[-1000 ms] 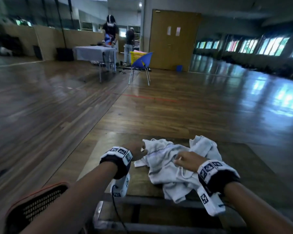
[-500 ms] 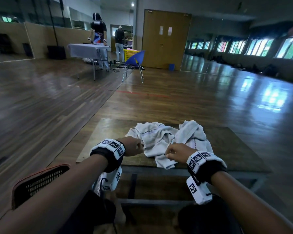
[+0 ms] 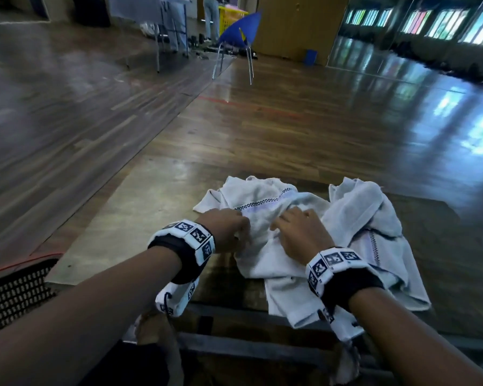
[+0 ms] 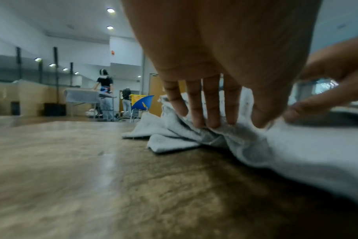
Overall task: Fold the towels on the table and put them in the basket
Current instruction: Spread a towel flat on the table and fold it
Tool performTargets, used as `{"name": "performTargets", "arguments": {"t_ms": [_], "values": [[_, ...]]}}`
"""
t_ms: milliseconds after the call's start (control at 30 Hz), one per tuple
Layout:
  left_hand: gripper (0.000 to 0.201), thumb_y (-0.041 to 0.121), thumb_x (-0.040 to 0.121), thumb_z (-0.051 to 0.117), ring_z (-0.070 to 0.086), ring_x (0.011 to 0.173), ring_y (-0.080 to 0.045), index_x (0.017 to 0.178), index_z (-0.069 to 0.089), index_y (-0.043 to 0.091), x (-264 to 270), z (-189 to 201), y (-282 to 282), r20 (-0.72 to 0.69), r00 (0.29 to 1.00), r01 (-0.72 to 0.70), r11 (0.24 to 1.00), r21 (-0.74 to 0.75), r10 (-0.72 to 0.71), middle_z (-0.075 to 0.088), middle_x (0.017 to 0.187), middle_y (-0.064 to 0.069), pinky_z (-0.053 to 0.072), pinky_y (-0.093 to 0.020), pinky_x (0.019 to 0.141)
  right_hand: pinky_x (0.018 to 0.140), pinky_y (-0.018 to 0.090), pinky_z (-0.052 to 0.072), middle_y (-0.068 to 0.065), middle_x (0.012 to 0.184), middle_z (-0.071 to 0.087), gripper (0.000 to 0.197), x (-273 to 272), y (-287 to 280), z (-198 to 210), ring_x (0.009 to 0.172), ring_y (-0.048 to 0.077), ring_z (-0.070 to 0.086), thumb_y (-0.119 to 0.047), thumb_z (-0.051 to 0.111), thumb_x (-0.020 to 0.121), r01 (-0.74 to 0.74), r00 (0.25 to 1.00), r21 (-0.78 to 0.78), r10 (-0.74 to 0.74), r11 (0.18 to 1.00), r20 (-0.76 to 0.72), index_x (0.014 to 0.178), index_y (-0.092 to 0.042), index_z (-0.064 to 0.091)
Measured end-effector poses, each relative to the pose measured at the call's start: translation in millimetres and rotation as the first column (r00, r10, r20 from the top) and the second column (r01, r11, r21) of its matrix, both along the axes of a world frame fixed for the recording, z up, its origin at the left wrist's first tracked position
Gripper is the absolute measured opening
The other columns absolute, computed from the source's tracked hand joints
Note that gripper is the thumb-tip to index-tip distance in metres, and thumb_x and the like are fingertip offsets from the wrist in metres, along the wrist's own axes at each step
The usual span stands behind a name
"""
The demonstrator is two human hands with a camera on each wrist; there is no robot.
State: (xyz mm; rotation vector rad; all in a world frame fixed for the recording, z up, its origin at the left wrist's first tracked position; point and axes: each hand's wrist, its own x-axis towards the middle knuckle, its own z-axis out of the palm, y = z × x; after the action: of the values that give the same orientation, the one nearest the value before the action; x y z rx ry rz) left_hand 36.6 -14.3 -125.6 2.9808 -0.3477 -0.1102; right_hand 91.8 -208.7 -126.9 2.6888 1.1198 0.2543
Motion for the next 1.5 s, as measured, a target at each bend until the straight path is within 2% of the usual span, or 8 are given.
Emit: {"name": "performTargets", "arguments": {"t_ms": [233,367,567,733,867,1000,1200,1500], "values": [[0.025,0.035,0.085,0.051,0.06,0.1,-0.024,0.105,0.058,0.024,9.8,-29.4,-8.4,0.186,0.983,-0.016,0.994,0.104,-0.004,0.062,0.107,0.001,0.029,-0.027,0.067,0.07,0.039,0.047,0.004,0.083,0.067,0.014,17.5,6.6,-14.3,0.081,0.027,0.062,-0.012,0.071,0.067,0.003,0.975,-0.003,-0.002,1.0,0.224,0.079,-0.017,0.067],[0.021,0.03,0.088,0.046,0.064,0.088,-0.023,0.097,0.064,0.027,-9.6,-8.2,-3.6,0.214,0.976,-0.033,0.999,-0.002,0.032,0.068,0.099,0.004,0.036,-0.025,0.063,0.076,0.039,0.043,0.005,0.091,0.067,0.01,5.7,-1.8,7.8,0.089,0.027,0.06,-0.02,0.059,0.081,0.01,0.98,0.065,-0.022,0.998,0.196,0.088,-0.014,0.064],[0.018,0.03,0.088,0.045,0.061,0.079,-0.026,0.091,0.063,0.025,-46.4,88.1,3.7,0.448,0.893,-0.009,0.997,-0.075,0.042,0.068,0.088,0.002,0.036,-0.026,0.056,0.072,0.039,0.045,0.002,0.069,0.067,0.021,-27.8,-9.3,99.7,0.069,0.025,0.063,-0.016,0.074,0.058,0.004,0.964,0.16,-0.046,0.987,0.261,0.075,-0.016,0.062],[0.021,0.027,0.088,0.046,0.059,0.075,-0.028,0.081,0.062,0.015,-85.4,187.6,20.2,0.628,0.772,-0.011,0.99,-0.142,0.099,0.066,0.082,-0.003,0.048,-0.034,0.064,0.083,0.035,0.028,-0.003,0.093,0.069,0.015,-42.6,-36.7,180.1,0.094,0.021,0.061,-0.033,0.057,0.081,0.149,0.936,0.287,-0.228,0.946,0.266,0.092,-0.025,0.064],[0.021,0.027,0.086,0.045,0.056,0.065,-0.029,0.07,0.054,0.017,-119.6,238.8,41.7,0.719,0.674,-0.029,0.978,-0.206,0.171,0.062,0.07,-0.006,0.044,-0.033,0.057,0.086,0.036,0.04,0.0,0.091,0.073,0.012,-64.6,-72.4,230.3,0.092,0.026,0.064,-0.036,0.058,0.084,0.171,0.956,0.443,-0.257,0.88,0.14,0.089,-0.03,0.067],[0.019,0.019,0.084,0.052,0.055,0.063,-0.03,0.066,0.048,0.015,-150.3,264.7,57.4,0.708,0.657,-0.079,0.958,-0.275,0.257,0.056,0.068,-0.004,0.044,-0.033,0.056,0.075,0.042,0.051,0.008,0.089,0.07,0.01,-100.7,-94.4,276.2,0.086,0.029,0.064,-0.023,0.055,0.087,0.091,0.992,0.378,-0.115,0.921,0.043,0.082,-0.021,0.063],[0.018,0.019,0.087,0.05,0.047,0.066,-0.024,0.07,0.044,0.018,-193.5,300.1,54.5,0.722,0.62,-0.088,0.941,-0.326,0.308,0.051,0.074,-0.003,0.04,-0.032,0.061,0.068,0.026,0.035,0.009,0.091,0.066,0.018,-147.4,-123.6,336.8,0.084,0.024,0.06,-0.005,0.049,0.092,-0.007,0.994,0.413,-0.038,0.911,0.1,0.097,-0.005,0.066],[0.012,0.019,0.09,0.048,0.047,0.067,-0.023,0.083,0.053,0.01,-249.0,419.4,38.8,0.868,0.393,-0.047,0.95,-0.309,0.302,0.051,0.077,-0.007,0.034,-0.029,0.061,0.062,0.029,0.041,0.009,0.074,0.062,0.004,-219.2,-140.7,445.8,0.064,0.022,0.057,-0.007,0.059,0.087,-0.241,0.922,0.674,-0.053,0.698,0.384,0.089,-0.009,0.062]]}}
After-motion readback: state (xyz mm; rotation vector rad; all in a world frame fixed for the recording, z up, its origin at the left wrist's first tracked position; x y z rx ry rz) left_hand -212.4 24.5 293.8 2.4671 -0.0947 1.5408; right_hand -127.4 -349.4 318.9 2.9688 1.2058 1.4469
